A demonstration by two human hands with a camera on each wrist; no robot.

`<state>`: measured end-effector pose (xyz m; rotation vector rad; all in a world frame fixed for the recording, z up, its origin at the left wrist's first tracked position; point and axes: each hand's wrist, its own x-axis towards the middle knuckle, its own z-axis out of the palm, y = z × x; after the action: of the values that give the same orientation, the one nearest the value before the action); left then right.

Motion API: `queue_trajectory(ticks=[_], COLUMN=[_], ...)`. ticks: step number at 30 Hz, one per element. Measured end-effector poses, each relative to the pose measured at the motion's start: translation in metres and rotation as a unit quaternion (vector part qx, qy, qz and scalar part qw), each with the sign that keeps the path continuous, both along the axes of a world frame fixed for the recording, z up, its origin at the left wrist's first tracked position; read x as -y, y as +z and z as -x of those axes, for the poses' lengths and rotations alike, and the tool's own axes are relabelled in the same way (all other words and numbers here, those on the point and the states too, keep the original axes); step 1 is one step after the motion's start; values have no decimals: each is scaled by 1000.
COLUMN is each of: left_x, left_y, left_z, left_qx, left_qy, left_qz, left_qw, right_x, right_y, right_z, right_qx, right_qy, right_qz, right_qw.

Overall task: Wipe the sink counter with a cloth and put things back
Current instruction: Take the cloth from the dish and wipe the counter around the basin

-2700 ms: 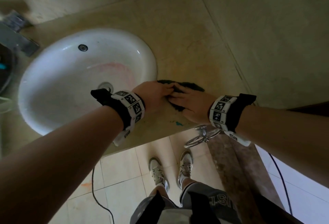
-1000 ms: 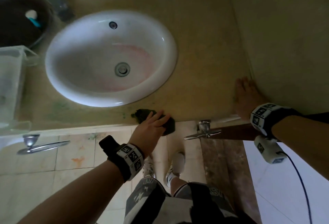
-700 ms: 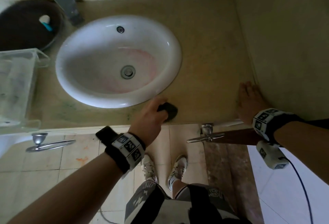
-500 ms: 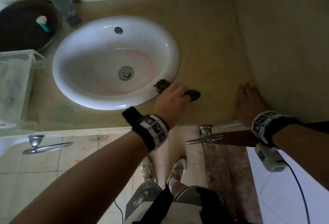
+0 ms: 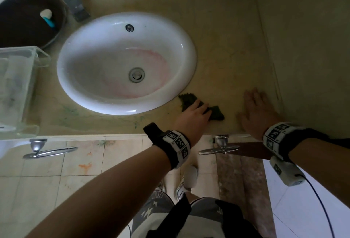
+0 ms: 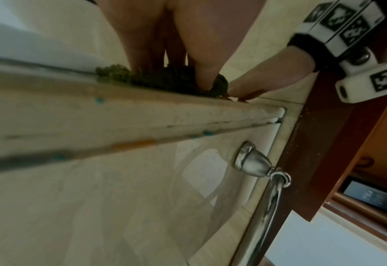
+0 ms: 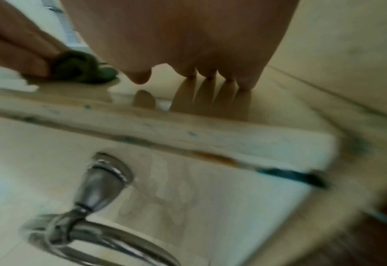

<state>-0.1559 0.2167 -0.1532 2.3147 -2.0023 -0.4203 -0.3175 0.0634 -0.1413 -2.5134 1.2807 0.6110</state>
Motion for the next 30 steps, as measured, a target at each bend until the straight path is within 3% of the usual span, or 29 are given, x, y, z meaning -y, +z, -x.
queue_trajectory(ticks=[5, 7, 9, 15, 18, 21, 24, 27, 30], left_x=[-19, -35, -55, -64, -57, -47, -42, -49, -55], left_y=[10, 12, 10, 7, 10, 15, 9, 2, 3], left_z=[-24, -38, -48, -43, -42, -31, -19, -20, -21], left_qx=[-35, -32, -85, -192, -176, -196, -152, -51, -62], left_qy=[-40, 25, 114, 273, 277, 195, 136, 117, 123], left_qz=[103, 121, 111, 122, 126, 104, 85, 41, 3], left_qw=[993, 992, 984, 935, 936, 955, 975, 991, 990], right_x=[-29, -35, -36, -36, -37, -37, -37, -38, -39], right_y=[0, 0, -2, 0, 0, -2, -2, -1, -1], right_z=[-58, -71, -74, -74, -73, -73, -73, -74, -74], right_qx=[-6, -9, -15, -17, -14, -15, -19, -18, -21], right_qy=[125, 141, 150, 147, 147, 148, 151, 147, 147], right_qz=[-31, -31, -30, -40, -39, -31, -26, -27, -20], right_qw=[992, 990, 988, 988, 988, 988, 988, 989, 989])
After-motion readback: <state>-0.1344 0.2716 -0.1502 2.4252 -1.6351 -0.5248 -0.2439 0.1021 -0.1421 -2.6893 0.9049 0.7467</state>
